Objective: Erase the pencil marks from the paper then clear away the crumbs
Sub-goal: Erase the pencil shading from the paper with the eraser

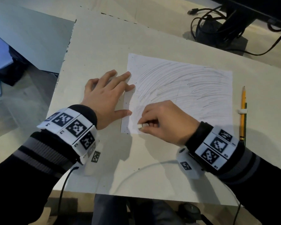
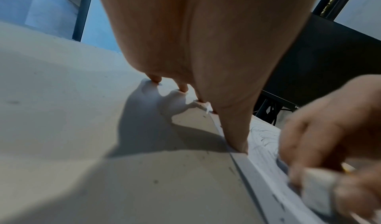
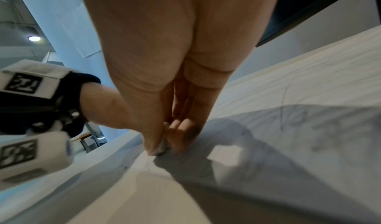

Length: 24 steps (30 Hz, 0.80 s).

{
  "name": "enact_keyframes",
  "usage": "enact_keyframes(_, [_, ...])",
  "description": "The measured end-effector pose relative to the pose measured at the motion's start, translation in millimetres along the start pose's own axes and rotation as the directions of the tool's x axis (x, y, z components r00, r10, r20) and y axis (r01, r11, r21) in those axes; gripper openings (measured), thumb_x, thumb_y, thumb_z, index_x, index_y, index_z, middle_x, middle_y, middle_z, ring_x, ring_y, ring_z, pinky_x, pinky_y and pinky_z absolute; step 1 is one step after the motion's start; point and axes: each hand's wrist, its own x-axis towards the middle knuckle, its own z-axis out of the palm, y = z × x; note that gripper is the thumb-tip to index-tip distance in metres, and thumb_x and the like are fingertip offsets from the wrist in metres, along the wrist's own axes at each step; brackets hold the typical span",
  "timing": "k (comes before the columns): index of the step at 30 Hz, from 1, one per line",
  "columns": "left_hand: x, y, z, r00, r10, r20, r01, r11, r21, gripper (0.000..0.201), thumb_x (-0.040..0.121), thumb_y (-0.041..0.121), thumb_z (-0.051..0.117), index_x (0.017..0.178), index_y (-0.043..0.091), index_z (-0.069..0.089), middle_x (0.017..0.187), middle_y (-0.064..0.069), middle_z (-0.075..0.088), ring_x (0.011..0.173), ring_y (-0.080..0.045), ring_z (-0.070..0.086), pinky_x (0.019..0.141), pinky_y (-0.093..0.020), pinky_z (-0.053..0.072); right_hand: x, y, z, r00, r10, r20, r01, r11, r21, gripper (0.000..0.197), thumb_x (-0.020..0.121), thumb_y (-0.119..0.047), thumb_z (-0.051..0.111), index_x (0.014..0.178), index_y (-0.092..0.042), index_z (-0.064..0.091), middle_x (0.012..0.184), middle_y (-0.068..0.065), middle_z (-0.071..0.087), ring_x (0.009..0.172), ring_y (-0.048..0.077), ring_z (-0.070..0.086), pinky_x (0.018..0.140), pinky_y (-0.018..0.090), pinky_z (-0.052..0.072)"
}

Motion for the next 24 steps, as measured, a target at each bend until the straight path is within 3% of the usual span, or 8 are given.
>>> enact_keyframes(4, [0,1,1,1.0,0.002,-0.01,-0.002,1.0,-0.012,0.069,0.084,0.058,0.06,0.144,0.034,0.036,0.163,0.019,0.007,0.151,-0.012,-0.003,0.115,-0.044,0.009,15,4,-5,0.987,0.016,-0.161,-0.019,1.0,-0.016,0.013,0.084,-0.02,0.076,0.094,-0.013,0.078,0.084,-0.003,0.068,0.071,0.008,0.058,0.07,0.021,0.048])
enact_keyframes(10, [-2,-3,4,0.999,0.018,-0.037,-0.019,0.999,-0.039,0.07,0.083,0.059,0.06,0.145,0.035,0.037,0.162,0.02,0.009,0.151,-0.011,-0.002,0.115,-0.044,0.006,4,2,-4,0.998,0.055,0.011,-0.055,0.998,-0.007,0.012,0.084,-0.024,0.076,0.095,-0.019,0.078,0.083,-0.009,0.064,0.07,0.005,0.057,0.068,0.02,0.048])
enact_keyframes(14, [-2,-5,6,0.999,0.034,-0.042,-0.037,0.997,-0.071,0.07,0.083,0.058,0.059,0.146,0.035,0.037,0.163,0.019,0.009,0.151,-0.011,-0.004,0.116,-0.044,0.003,16,4,-4,0.988,0.07,-0.136,-0.072,0.997,-0.015,0.015,0.086,-0.024,0.074,0.098,-0.016,0.078,0.087,-0.005,0.065,0.074,0.007,0.057,0.072,0.021,0.048])
enact_keyframes(19, [-3,-8,8,0.999,0.032,-0.031,-0.035,0.994,-0.107,0.072,0.082,0.06,0.055,0.147,0.036,0.034,0.162,0.021,0.005,0.15,-0.008,-0.009,0.117,-0.041,-0.003,0,-1,2,0.995,0.093,-0.033,-0.092,0.996,0.017,0.013,0.086,-0.02,0.075,0.098,-0.017,0.078,0.088,-0.008,0.063,0.071,0.001,0.054,0.069,0.011,0.043])
enact_keyframes(24, [-2,-9,9,0.999,0.041,-0.028,-0.045,0.988,-0.146,0.072,0.083,0.058,0.056,0.147,0.036,0.033,0.162,0.022,0.003,0.15,-0.006,-0.012,0.116,-0.039,-0.007,20,4,-5,0.983,0.056,-0.176,-0.061,0.998,-0.022,0.012,0.086,-0.019,0.075,0.096,-0.015,0.078,0.087,-0.004,0.065,0.07,0.006,0.057,0.069,0.018,0.047])
